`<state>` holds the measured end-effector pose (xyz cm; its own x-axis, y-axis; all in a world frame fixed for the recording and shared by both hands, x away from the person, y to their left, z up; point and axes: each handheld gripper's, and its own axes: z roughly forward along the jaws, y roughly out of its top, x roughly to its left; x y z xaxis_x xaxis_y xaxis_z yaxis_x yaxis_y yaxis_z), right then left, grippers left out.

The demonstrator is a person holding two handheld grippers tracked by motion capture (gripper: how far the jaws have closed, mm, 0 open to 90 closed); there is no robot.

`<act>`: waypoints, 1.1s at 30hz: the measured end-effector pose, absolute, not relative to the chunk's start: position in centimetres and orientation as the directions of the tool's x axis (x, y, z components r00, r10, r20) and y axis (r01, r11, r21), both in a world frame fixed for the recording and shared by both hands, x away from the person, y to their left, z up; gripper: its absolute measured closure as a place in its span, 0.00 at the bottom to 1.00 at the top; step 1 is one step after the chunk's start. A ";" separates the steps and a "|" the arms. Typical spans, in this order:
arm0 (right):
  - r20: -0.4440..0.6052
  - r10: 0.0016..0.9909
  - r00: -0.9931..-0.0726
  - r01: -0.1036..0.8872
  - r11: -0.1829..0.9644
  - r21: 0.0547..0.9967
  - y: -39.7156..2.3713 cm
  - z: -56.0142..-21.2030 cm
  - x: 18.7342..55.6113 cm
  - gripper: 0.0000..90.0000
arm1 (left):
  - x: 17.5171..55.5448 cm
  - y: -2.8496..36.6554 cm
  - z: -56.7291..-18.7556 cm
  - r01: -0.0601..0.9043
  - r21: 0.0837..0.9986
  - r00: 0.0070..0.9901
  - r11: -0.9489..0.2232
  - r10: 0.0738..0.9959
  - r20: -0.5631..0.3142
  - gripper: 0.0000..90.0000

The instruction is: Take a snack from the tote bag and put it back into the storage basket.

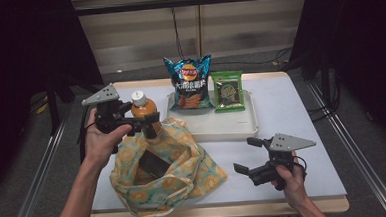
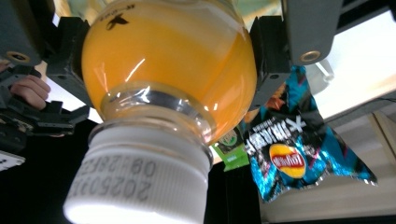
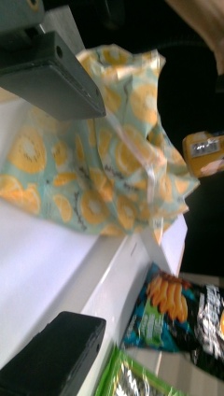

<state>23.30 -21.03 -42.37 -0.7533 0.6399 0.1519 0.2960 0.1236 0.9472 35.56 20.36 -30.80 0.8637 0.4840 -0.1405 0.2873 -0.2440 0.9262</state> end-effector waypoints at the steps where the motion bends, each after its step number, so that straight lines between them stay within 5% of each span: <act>1: 0.153 0.642 -0.751 0.297 0.122 0.947 -21.1 -42.4 23.4 0.02 | 35.9 20.2 -30.6 0.285 0.928 0.864 -0.239 0.482 -0.141 0.34; 33: 0.158 0.645 -0.747 0.307 0.124 0.944 -21.0 -43.7 23.9 0.02 | 43.2 14.1 -30.8 0.268 0.918 0.862 -0.291 0.498 -0.094 0.34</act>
<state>23.94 -21.03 -43.71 -0.7473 0.6455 0.1580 0.3069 0.1244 0.9436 43.19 14.11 -30.81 0.8621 0.4979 -0.0938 0.2681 -0.2912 0.9183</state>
